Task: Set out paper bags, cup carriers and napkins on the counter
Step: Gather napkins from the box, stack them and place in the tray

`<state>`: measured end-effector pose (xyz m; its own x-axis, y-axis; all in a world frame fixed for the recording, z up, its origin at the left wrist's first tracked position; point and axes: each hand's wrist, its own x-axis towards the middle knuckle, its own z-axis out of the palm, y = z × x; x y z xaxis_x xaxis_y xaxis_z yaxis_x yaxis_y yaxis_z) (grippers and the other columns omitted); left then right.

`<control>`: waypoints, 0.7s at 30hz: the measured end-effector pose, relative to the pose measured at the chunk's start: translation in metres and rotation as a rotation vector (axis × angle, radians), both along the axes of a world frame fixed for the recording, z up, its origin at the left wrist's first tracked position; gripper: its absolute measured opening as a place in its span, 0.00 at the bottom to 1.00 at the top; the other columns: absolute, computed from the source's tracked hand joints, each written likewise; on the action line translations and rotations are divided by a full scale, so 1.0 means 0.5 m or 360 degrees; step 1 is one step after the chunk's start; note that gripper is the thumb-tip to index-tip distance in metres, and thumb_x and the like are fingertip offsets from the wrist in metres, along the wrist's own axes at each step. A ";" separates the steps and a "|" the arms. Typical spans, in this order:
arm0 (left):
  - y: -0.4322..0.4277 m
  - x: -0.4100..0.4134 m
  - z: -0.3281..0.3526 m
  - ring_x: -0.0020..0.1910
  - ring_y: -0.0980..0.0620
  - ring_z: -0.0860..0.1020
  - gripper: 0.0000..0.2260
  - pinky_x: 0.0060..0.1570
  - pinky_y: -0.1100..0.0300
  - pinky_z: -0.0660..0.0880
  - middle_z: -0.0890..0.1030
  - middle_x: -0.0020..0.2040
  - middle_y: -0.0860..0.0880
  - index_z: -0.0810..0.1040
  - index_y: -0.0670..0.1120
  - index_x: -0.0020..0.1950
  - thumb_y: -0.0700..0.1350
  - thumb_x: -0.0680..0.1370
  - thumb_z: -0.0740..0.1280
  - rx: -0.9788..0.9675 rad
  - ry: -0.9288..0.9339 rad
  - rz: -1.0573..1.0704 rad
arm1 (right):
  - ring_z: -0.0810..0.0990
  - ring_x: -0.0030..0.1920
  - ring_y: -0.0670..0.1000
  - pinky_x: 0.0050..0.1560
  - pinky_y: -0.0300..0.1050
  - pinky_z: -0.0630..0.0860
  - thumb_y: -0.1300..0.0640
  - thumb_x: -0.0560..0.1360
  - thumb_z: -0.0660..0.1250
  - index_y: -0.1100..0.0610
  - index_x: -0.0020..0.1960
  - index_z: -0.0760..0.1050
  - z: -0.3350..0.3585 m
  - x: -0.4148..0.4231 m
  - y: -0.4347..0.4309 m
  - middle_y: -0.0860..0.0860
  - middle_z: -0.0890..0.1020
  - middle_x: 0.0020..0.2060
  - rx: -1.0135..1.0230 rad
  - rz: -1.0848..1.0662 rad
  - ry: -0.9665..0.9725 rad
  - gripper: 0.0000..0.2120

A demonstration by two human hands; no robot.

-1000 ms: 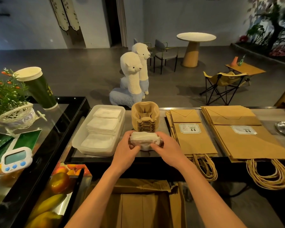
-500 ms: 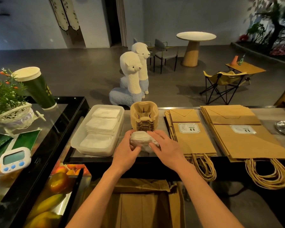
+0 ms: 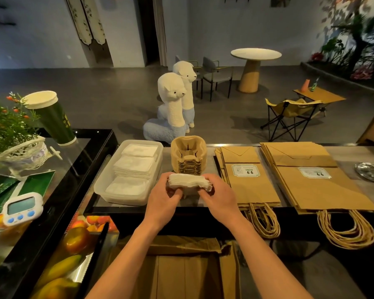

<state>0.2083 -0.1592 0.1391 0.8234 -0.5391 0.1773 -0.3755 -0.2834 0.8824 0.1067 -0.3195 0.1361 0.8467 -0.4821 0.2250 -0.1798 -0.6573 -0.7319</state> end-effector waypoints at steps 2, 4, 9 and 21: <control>0.009 -0.004 0.015 0.59 0.66 0.77 0.22 0.59 0.64 0.78 0.78 0.60 0.63 0.71 0.58 0.67 0.40 0.78 0.73 -0.0097 0.0011 -0.0005 | 0.76 0.58 0.41 0.60 0.43 0.78 0.58 0.78 0.70 0.48 0.67 0.73 0.011 -0.002 0.012 0.41 0.78 0.60 0.0031 -0.0013 -0.0121 0.19; 0.020 -0.010 0.036 0.59 0.70 0.76 0.25 0.55 0.70 0.76 0.76 0.60 0.65 0.69 0.61 0.67 0.38 0.79 0.72 -0.0175 0.0001 -0.0009 | 0.75 0.60 0.40 0.61 0.39 0.76 0.59 0.78 0.71 0.49 0.70 0.70 0.026 -0.002 0.025 0.41 0.78 0.62 0.0097 -0.0021 -0.0215 0.23; 0.066 0.004 0.075 0.58 0.64 0.78 0.18 0.55 0.68 0.77 0.80 0.57 0.61 0.75 0.56 0.64 0.41 0.78 0.74 -0.0197 -0.0115 0.0005 | 0.75 0.57 0.38 0.57 0.33 0.74 0.59 0.77 0.72 0.51 0.66 0.75 0.065 0.020 0.061 0.44 0.79 0.59 0.0084 0.0009 -0.0362 0.18; 0.211 0.120 0.116 0.57 0.66 0.74 0.13 0.54 0.70 0.76 0.73 0.58 0.54 0.80 0.51 0.57 0.39 0.76 0.76 -0.0044 -0.0364 0.0341 | 0.76 0.59 0.46 0.53 0.28 0.70 0.64 0.72 0.74 0.53 0.56 0.80 0.086 0.148 0.179 0.48 0.78 0.57 -0.0107 0.0230 -0.0500 0.15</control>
<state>0.2683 -0.0535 0.1968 0.8549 -0.3501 0.3829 -0.4993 -0.3547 0.7905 0.1807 -0.2300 0.1790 0.7896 -0.3375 0.5125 0.1455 -0.7083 -0.6907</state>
